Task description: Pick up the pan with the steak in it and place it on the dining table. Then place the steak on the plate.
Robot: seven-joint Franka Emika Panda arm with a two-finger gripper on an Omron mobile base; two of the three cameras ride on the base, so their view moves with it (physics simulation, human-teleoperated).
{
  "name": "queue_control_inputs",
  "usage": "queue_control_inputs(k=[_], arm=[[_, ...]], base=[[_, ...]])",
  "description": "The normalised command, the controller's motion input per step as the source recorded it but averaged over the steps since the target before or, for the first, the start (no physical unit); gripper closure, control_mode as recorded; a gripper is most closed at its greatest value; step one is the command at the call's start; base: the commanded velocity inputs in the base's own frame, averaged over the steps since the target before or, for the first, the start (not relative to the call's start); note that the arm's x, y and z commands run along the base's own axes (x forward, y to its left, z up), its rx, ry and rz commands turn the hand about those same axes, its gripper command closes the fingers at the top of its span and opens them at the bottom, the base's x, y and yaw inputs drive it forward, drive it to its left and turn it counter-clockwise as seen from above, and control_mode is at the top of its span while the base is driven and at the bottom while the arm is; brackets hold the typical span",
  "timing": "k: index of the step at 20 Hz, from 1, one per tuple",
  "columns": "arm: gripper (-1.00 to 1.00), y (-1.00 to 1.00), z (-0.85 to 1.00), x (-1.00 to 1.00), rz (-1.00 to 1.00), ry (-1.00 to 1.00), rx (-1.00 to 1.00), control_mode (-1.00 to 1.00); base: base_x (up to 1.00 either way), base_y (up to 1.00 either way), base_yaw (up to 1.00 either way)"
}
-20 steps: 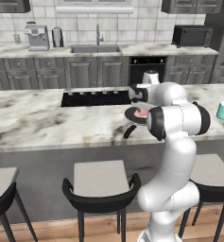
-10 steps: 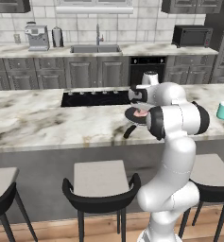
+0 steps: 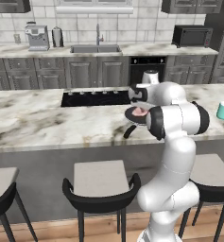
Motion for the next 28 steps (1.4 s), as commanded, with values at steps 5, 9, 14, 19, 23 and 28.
queue_control_inputs(k=[5,9,14,19,23,28], arm=[[1.0,-0.09,0.25,0.01,-0.03,-0.03,0.03,-1.0],[1.0,-0.22,0.43,-0.22,-0.08,-0.01,0.06,-1.0],[1.0,-0.51,0.23,-0.51,-0.06,-0.04,0.08,-1.0],[1.0,-0.75,0.03,-0.46,-0.03,-0.05,0.07,-1.0],[1.0,-0.82,0.0,-0.23,-0.02,-0.03,0.04,-1.0],[1.0,-0.83,0.0,-0.01,-0.03,-0.01,0.02,-1.0]], base=[[0.0,0.0,0.0],[0.0,0.0,0.0],[0.0,0.0,0.0],[0.0,0.0,0.0],[0.0,0.0,0.0],[0.0,0.0,0.0]])
